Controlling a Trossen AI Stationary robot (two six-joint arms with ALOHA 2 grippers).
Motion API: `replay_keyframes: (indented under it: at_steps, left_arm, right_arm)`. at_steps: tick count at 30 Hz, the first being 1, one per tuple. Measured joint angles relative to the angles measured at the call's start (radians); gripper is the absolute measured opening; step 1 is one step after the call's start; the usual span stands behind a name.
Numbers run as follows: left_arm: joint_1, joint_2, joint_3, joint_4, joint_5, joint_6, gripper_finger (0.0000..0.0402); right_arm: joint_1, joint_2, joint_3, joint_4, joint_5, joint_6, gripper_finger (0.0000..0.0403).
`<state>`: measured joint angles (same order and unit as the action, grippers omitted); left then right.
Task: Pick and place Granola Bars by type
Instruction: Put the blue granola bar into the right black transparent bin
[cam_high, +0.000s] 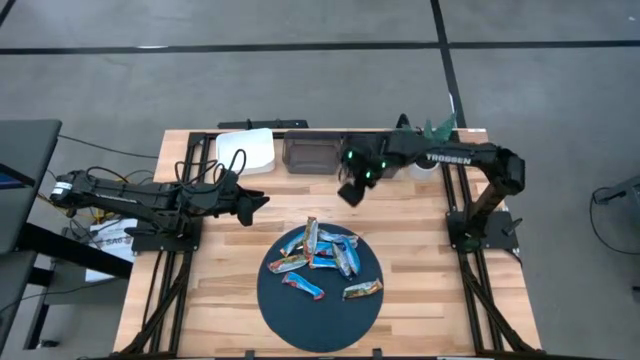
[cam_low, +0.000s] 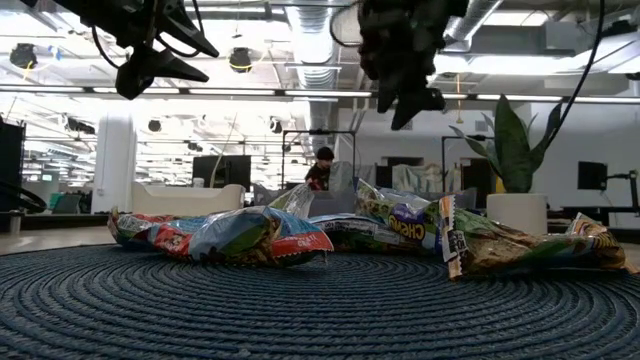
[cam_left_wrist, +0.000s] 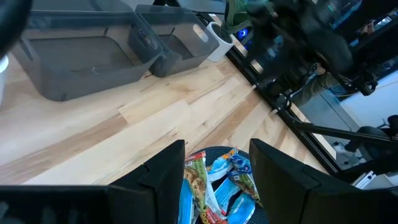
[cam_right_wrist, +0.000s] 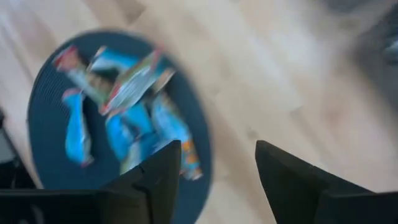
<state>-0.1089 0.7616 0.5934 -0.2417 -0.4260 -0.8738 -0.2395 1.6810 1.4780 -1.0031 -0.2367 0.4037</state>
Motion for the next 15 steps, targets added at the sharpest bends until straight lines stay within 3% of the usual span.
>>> replay_keyframes:
  at_steps: [7, 15]
  left_arm:
    - [0.0, 0.0, 0.0, 0.0, 0.033, 0.02, 0.0173]
    - [0.0, 0.0, 0.0, 0.004, 0.217, 0.237, 0.0173]
  right_arm:
    - [0.184, 0.011, -0.014, -0.01, 0.03, 0.127, 0.0189]
    - [0.302, 0.01, -0.136, 0.065, 0.029, 0.371, 0.0192]
